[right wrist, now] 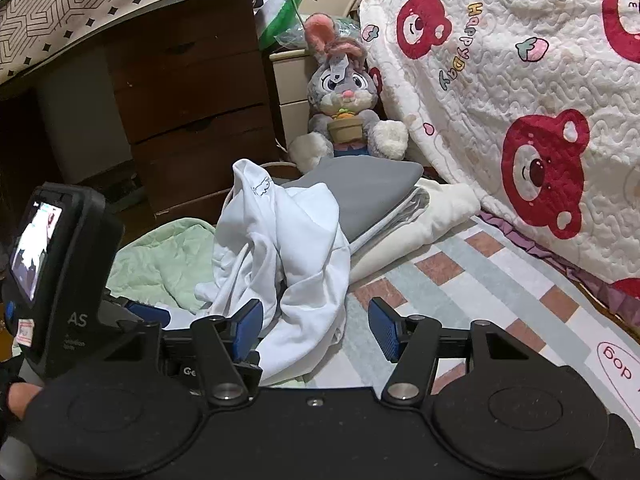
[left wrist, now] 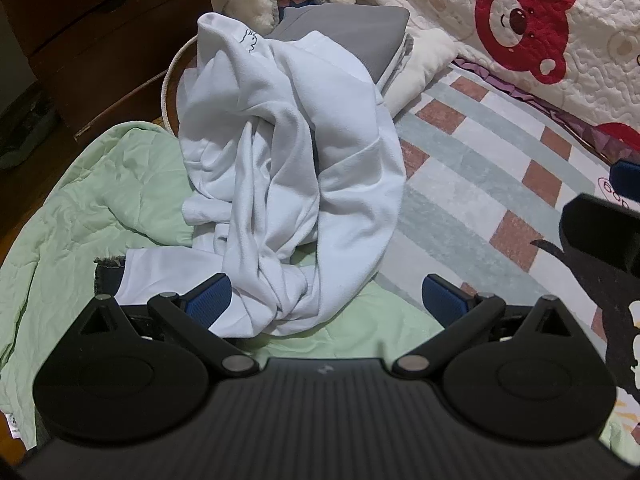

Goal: Fold clothes

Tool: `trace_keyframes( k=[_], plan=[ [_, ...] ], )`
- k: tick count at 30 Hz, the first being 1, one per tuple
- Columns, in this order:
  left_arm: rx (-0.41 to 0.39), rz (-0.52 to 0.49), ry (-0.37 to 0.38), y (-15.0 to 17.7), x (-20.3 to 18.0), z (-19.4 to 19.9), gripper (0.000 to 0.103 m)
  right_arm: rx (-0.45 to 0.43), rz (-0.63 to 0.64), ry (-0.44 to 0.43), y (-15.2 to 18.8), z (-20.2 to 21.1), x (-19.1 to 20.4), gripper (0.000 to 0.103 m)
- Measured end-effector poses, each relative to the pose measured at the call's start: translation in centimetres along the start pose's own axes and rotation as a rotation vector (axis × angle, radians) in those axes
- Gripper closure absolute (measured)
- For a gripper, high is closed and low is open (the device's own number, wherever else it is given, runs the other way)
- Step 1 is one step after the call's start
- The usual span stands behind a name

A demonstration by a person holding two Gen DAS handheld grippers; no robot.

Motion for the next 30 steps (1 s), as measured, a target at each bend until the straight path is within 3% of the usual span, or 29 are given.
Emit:
trace_keyframes(
  k=[12, 23, 30],
  plan=[
    [0.017, 0.012, 0.01, -0.1, 0.7, -0.2, 0.0, 0.009, 0.01, -0.005, 0.7, -0.4, 0.0, 0.039],
    [-0.01, 0.017, 0.069, -0.1, 0.7, 0.8, 0.0, 0.011, 0.006, 0.004, 0.4, -0.3, 0.1, 0.038],
    [-0.01, 0.01, 0.05, -0.2, 0.7, 1.0, 0.0, 0.007, 0.002, 0.006, 0.4, -0.2, 0.2, 0.037]
  ],
)
Point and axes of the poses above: each gripper's, at about its wrist camera, not at the fingertips, and z roughly against the way its jaws point, x to its left, y to its underside, the point moved 2 cm from there along -z, roughly the way its jaws point, and after that the axes turned 7 degrees about y, right-handed, at the moved point
